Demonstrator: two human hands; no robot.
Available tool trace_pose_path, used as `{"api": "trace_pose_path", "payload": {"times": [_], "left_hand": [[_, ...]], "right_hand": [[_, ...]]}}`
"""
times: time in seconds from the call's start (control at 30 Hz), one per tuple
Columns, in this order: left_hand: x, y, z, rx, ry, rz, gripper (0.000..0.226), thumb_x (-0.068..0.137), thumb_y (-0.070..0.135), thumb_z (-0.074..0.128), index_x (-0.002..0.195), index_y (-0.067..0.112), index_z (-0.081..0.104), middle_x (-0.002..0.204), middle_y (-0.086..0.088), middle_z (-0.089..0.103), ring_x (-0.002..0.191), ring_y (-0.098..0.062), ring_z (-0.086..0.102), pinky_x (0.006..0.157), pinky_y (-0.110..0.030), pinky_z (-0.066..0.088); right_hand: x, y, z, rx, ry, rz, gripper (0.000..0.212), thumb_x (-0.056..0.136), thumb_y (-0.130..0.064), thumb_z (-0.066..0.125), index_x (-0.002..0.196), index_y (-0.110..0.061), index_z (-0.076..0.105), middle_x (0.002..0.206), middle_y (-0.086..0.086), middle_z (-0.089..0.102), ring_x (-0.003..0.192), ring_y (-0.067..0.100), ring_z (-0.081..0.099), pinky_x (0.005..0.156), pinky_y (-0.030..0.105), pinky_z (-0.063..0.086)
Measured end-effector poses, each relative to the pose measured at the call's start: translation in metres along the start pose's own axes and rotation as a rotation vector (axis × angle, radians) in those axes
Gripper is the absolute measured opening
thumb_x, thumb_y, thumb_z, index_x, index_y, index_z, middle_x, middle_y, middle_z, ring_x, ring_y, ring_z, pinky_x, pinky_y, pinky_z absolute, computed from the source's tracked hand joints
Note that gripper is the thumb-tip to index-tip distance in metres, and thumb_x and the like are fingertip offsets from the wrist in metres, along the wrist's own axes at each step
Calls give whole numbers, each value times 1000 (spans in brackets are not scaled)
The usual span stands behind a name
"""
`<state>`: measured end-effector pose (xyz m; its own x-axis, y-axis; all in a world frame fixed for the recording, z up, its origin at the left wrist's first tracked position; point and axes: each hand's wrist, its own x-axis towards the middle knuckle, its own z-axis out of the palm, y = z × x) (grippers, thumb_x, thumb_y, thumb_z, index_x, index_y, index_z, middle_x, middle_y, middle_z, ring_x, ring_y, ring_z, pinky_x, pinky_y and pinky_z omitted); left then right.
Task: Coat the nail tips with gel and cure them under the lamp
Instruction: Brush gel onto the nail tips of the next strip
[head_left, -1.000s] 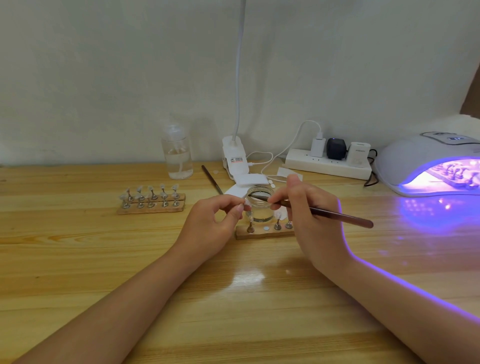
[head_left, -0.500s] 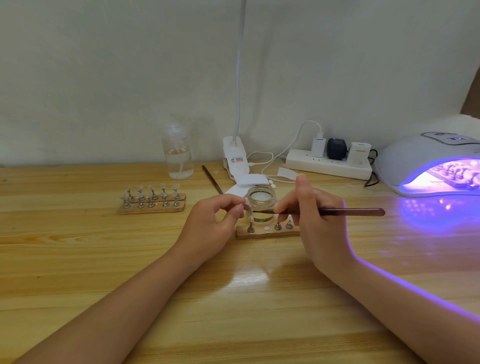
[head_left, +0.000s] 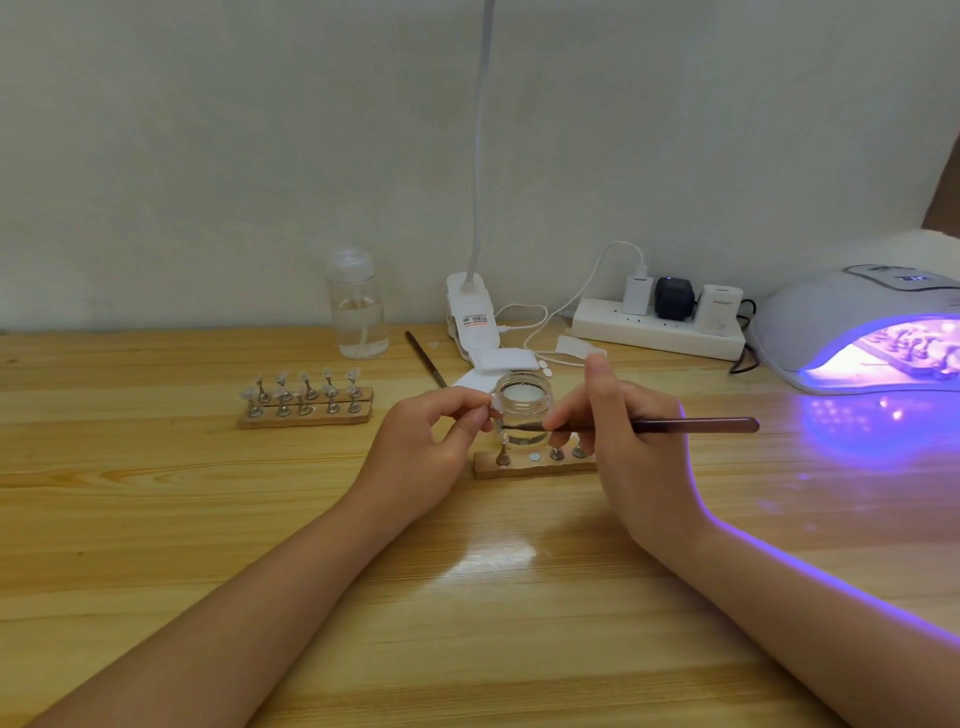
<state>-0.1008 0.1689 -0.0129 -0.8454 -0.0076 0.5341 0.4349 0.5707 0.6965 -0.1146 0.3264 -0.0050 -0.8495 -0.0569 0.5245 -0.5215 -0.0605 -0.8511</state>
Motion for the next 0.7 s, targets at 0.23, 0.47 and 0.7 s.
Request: {"api": "trace_pose_path", "payload": {"times": [0.23, 0.47, 0.7], "left_hand": [[0, 0, 0, -1, -8, 30, 20, 87, 1, 55, 84, 17, 67, 75, 18, 62, 78, 13, 55, 71, 1, 32], [0, 0, 0, -3, -4, 43, 21, 87, 0, 55, 85, 18, 66, 80, 18, 63, 83, 15, 54, 73, 1, 32], [-1, 3, -1, -41, 37, 40, 28, 82, 2, 63, 81, 30, 64, 85, 17, 65, 84, 9, 55, 74, 0, 33]], "right_hand": [[3, -1, 1, -20, 20, -78, 44, 93, -39, 43, 61, -17, 66, 55, -3, 62, 48, 1, 52, 51, 13, 38], [1, 0, 2, 19, -19, -23, 47, 83, -44, 42, 58, -13, 67, 55, 5, 63, 50, 5, 54, 50, 12, 38], [3, 0, -2, 101, 34, -40, 49, 87, -37, 41, 52, -12, 64, 49, 1, 61, 45, 5, 53, 50, 8, 37]]}}
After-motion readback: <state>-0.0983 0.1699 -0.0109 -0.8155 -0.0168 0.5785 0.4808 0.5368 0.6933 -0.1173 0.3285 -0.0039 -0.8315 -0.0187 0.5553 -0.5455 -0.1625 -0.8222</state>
